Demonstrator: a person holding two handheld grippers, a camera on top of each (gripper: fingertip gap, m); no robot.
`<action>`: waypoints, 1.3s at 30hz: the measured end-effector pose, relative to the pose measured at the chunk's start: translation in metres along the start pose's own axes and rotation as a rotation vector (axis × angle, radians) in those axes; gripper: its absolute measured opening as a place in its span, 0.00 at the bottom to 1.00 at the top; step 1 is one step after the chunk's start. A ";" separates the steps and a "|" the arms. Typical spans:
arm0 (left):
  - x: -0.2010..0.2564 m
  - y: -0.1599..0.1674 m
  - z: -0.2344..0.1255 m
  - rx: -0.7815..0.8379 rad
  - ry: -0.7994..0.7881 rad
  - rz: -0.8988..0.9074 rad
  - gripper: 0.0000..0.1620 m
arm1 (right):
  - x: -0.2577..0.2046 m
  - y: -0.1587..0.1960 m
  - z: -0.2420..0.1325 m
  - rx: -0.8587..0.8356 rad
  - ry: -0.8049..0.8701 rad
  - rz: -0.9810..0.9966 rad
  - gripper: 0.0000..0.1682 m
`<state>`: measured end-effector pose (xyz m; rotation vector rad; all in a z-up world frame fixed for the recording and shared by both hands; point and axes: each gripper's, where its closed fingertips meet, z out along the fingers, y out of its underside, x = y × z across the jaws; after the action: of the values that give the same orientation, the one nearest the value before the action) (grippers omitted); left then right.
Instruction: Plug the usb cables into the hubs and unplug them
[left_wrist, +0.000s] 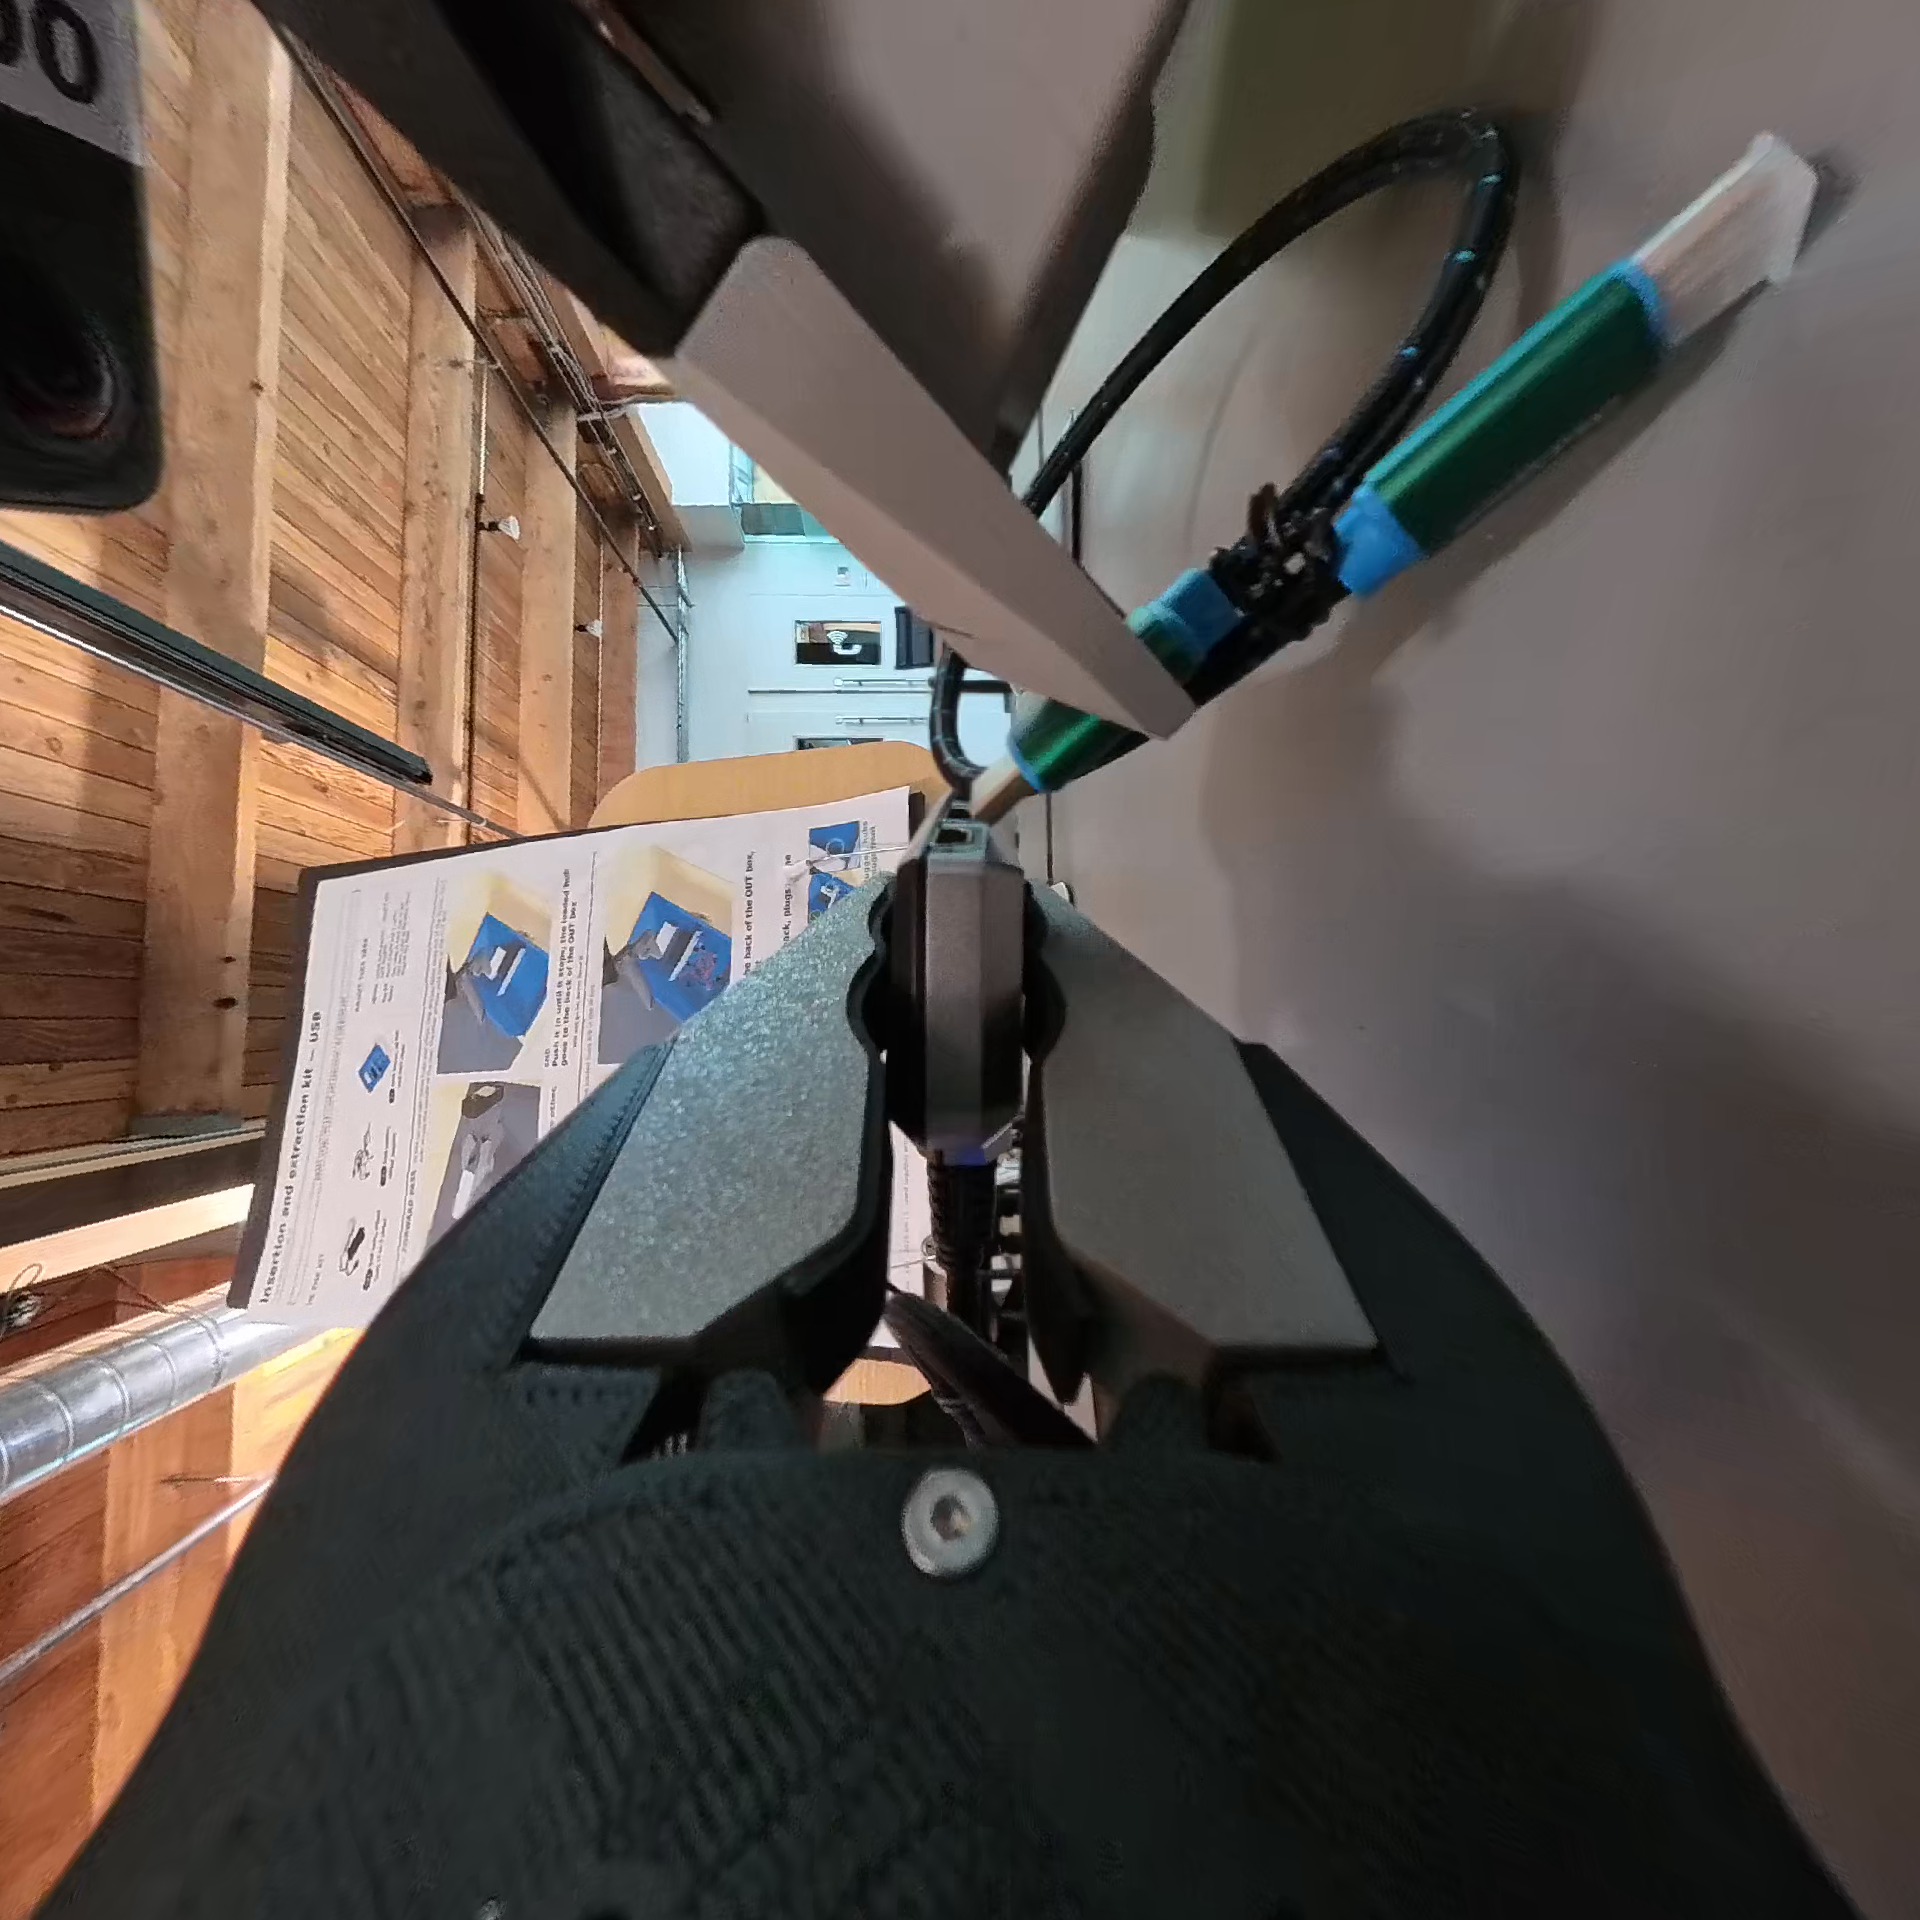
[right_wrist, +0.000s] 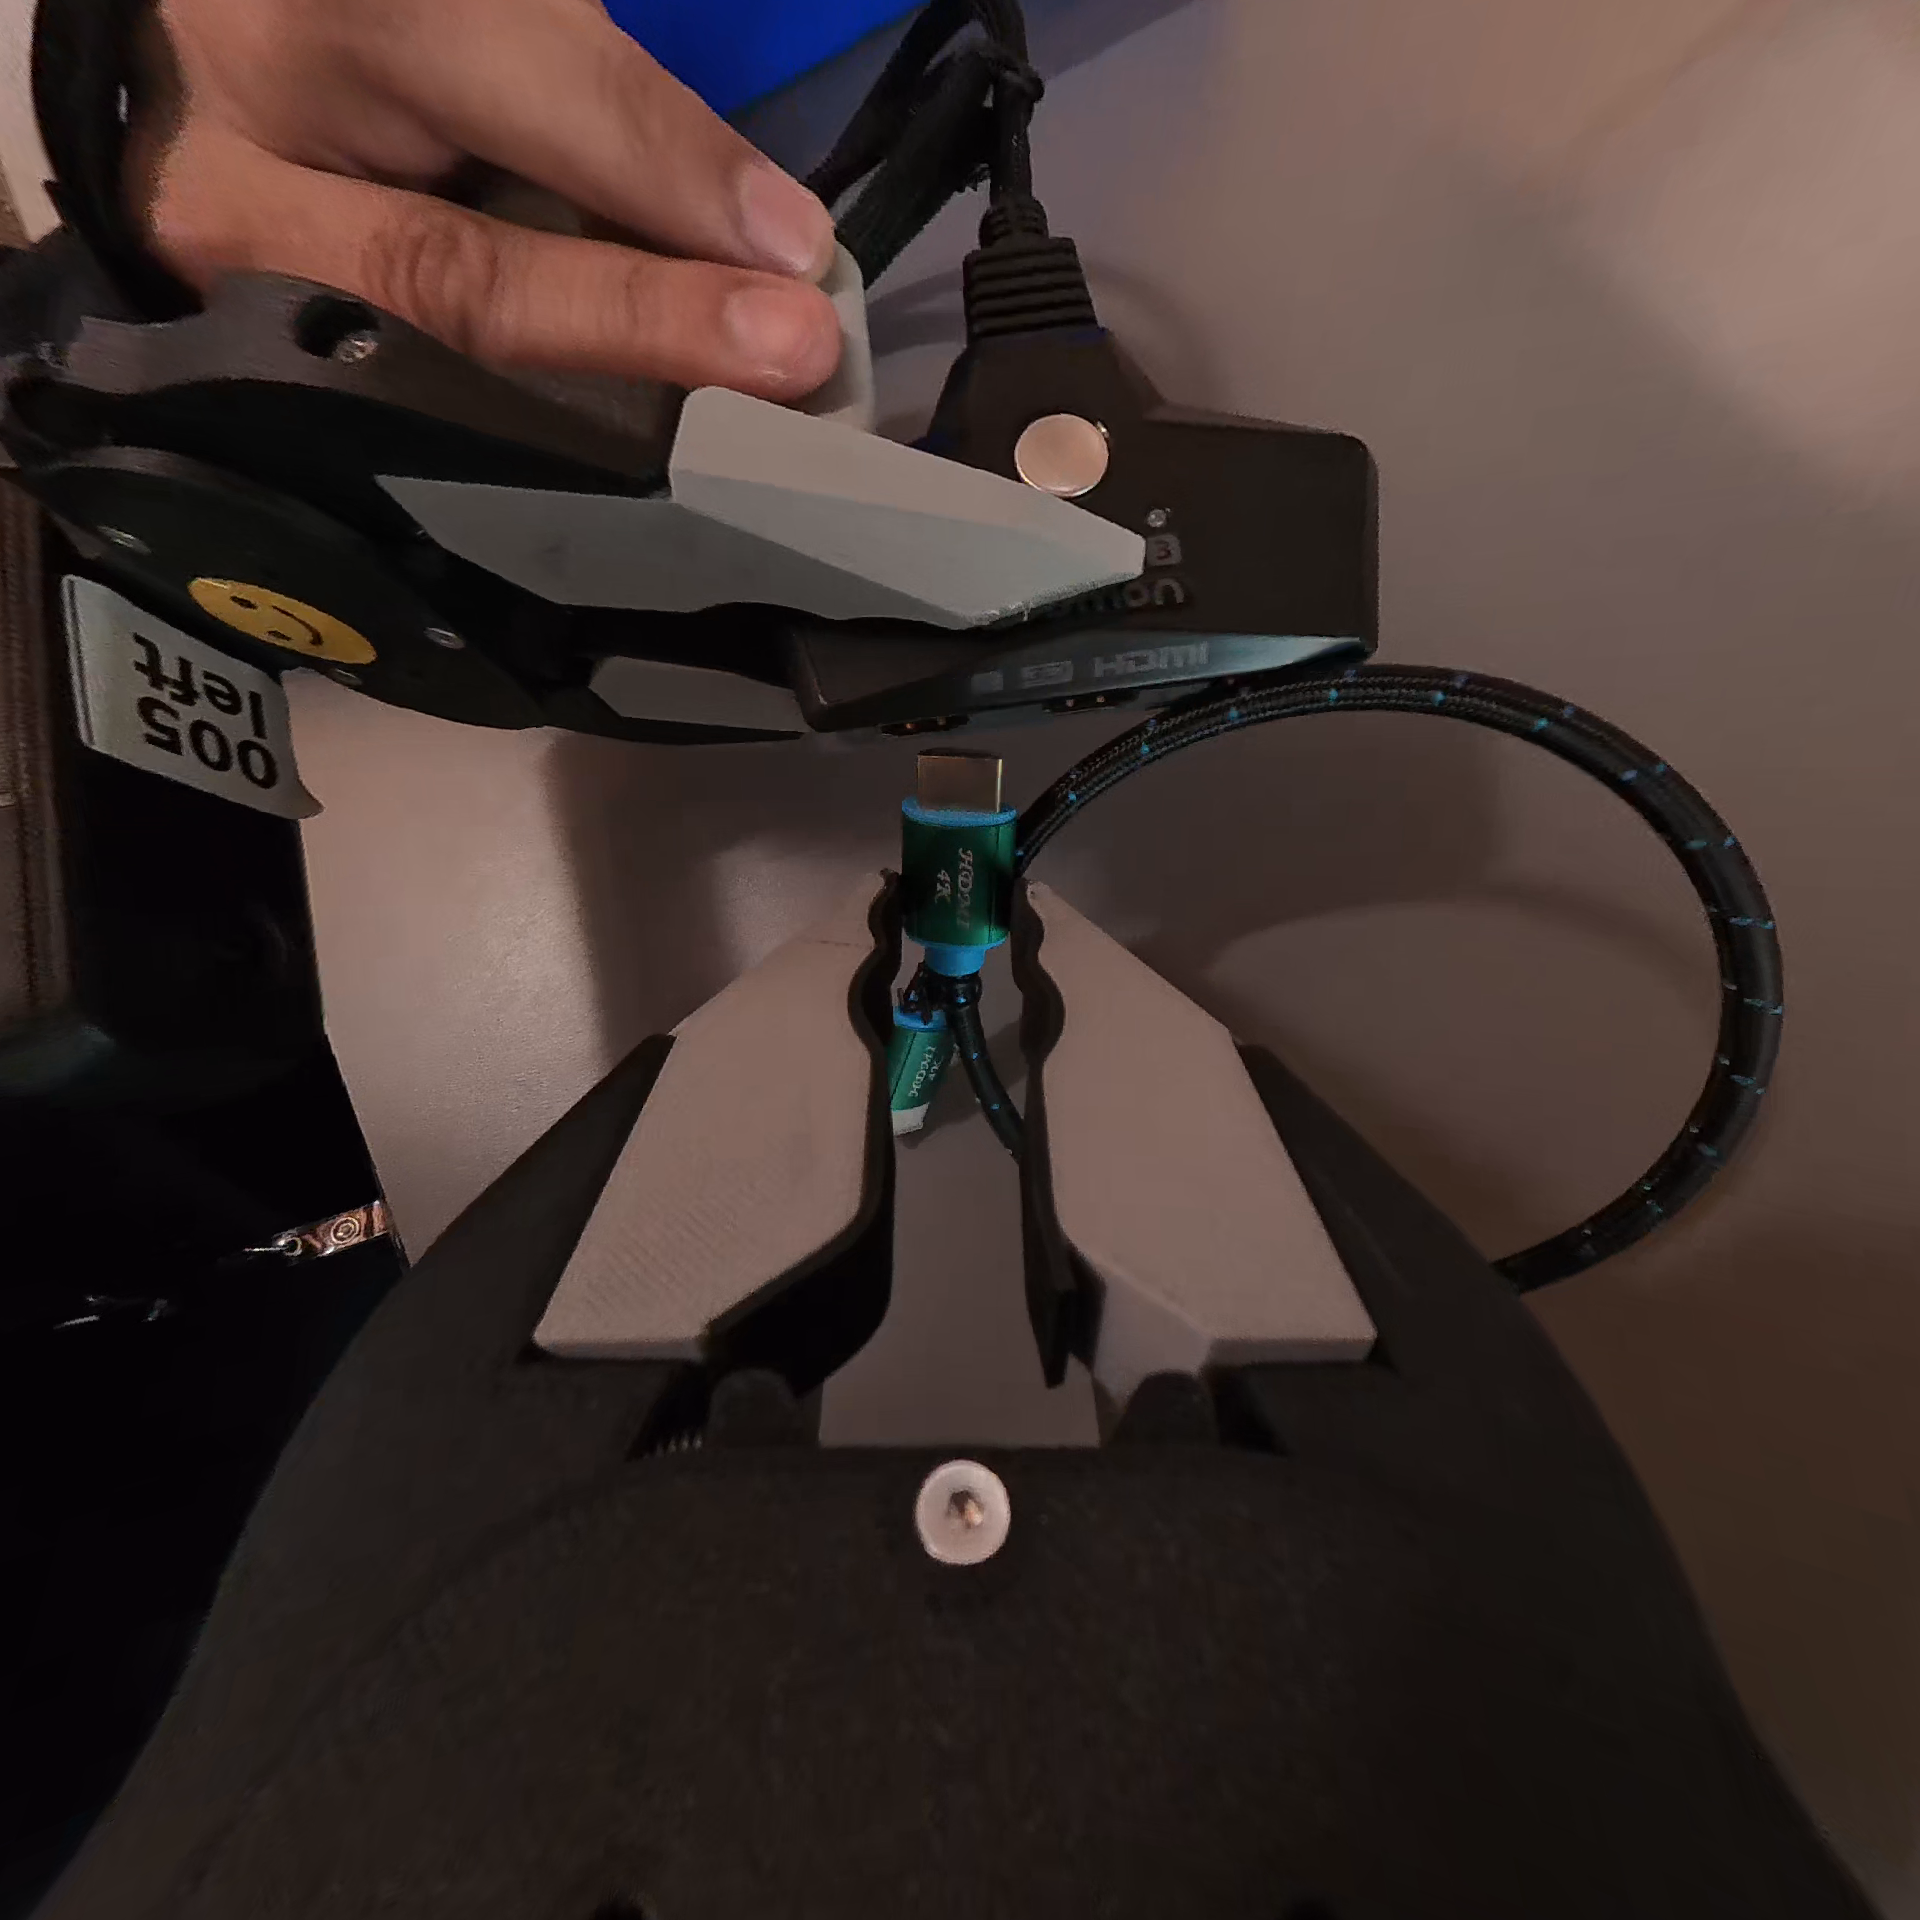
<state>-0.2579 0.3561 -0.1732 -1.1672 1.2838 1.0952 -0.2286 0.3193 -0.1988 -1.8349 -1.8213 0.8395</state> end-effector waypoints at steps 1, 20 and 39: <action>0.001 -0.001 0.000 0.001 0.001 0.012 0.11 | -0.001 0.001 0.000 0.003 -0.003 -0.002 0.10; -0.005 -0.014 0.002 0.025 -0.142 0.157 0.11 | -0.002 0.007 -0.009 -0.266 -0.015 -0.074 0.11; 0.021 -0.012 0.006 0.039 -0.013 0.185 0.11 | 0.006 0.023 0.003 -0.267 -0.021 -0.028 0.10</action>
<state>-0.2454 0.3601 -0.1942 -1.0266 1.4186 1.2044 -0.2138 0.3239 -0.2167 -1.9594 -2.0502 0.6322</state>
